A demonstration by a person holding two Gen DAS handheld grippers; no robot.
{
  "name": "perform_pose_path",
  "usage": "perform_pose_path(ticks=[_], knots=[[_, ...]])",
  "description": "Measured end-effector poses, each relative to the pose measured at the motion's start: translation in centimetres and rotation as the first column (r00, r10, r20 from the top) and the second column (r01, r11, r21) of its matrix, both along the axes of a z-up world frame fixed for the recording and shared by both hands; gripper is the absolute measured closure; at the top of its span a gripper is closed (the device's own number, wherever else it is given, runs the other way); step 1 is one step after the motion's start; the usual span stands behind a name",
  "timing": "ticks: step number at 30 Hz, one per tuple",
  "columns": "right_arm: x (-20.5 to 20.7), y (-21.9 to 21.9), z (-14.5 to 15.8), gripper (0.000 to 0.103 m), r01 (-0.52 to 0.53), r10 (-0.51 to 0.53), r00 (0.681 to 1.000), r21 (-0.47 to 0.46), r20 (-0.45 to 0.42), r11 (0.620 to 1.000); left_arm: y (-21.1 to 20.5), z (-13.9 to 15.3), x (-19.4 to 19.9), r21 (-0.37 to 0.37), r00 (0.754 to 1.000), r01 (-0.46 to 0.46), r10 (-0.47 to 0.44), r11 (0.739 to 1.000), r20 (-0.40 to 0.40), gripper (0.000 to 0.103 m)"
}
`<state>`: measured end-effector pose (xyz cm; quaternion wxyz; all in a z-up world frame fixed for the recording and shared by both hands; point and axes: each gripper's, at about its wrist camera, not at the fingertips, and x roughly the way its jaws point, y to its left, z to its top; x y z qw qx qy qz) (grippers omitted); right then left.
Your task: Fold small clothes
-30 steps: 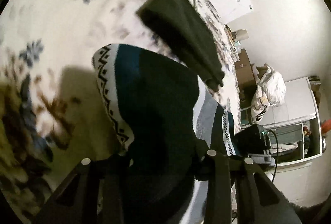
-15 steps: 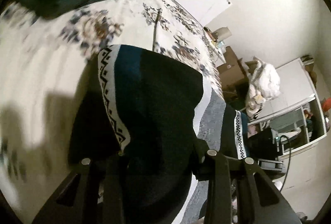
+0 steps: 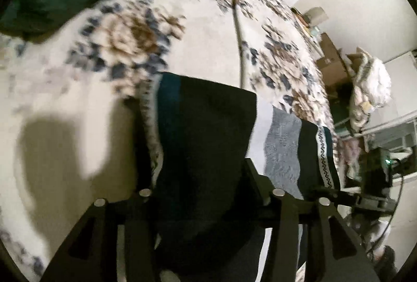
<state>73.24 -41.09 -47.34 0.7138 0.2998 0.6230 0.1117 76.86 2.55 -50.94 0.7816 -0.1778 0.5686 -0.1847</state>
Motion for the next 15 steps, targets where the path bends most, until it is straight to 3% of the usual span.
perform_pose_path(ticks=[1, 5, 7, 10, 15], knots=[[-0.6, 0.8, 0.7, 0.027, -0.006, 0.006, 1.0, -0.08, 0.007, 0.997, 0.2, 1.0, -1.0, 0.07, 0.999, -0.023, 0.02, 0.997, 0.035, 0.042], [-4.5, 4.3, 3.8, 0.005, 0.008, 0.015, 0.998, -0.397, 0.054, 0.918, 0.3, 4.3, -4.0, 0.222, 0.982, -0.102, 0.062, 0.97, 0.179, 0.026], [-6.6, 4.9, 5.1, 0.0, 0.029, 0.012, 0.997, -0.486, 0.08, 0.874, -0.4, 5.7, -6.0, 0.296, 0.973, -0.127, 0.061, 0.947, 0.223, 0.0], [-9.7, 6.8, 7.3, 0.0, 0.052, 0.016, 0.994, -0.582, 0.111, 0.812, -1.5, 7.4, -8.9, 0.375, 0.97, -0.147, 0.059, 0.915, 0.236, 0.0], [-15.5, 9.7, 13.3, 0.0, 0.143, -0.02, 0.983, -0.683, 0.184, 0.716, -3.1, 11.1, -13.3, 0.41, 0.97, -0.142, 0.043, 0.901, 0.24, 0.0]])
